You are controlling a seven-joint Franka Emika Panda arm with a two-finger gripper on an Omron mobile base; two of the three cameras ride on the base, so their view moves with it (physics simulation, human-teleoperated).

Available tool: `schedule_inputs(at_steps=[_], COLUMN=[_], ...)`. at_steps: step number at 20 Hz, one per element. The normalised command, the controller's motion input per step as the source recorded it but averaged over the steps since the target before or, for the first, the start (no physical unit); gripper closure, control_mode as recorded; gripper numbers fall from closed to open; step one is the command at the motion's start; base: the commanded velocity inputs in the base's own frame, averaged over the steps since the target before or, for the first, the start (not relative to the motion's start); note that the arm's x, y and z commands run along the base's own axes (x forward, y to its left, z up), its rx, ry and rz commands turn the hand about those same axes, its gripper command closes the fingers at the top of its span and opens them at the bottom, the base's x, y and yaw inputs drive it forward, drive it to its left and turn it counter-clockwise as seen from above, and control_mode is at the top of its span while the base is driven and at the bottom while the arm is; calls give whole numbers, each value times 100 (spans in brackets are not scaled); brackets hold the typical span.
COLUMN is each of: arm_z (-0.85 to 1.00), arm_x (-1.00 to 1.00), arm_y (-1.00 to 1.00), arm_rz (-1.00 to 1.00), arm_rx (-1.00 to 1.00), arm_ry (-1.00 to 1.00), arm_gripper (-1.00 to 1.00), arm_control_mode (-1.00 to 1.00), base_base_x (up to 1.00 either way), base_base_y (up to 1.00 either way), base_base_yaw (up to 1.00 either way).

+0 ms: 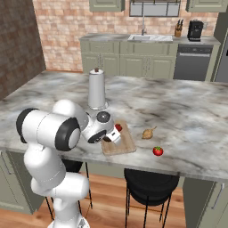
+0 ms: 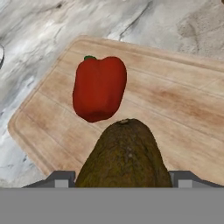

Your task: Place the avocado, onion, tomato, and bell pepper on the cutting board.

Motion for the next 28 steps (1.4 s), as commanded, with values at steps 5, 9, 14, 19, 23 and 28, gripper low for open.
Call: schedule_inputs(at_steps=[5,9,14,19,23,28], arm_z=[-9,-13,-13,-5,6,18], arm_x=[9,12,12,7,-10,-18], arm_y=[0,0,0,0,-7,-5], arm_rz=[0,0,0,0,0,0], arm_rx=[0,0,-1,-2,0,0], arm_ry=[0,0,0,0,-8,-13], arm_gripper=[100,100,100,-100,-100,-100], arm_control_mode=[-100,-100,-100,-100,-100,-100], base_base_x=[0,0,0,0,0,0], base_base_y=[0,0,0,0,0,0], base_base_yaw=[0,0,0,0,0,0])
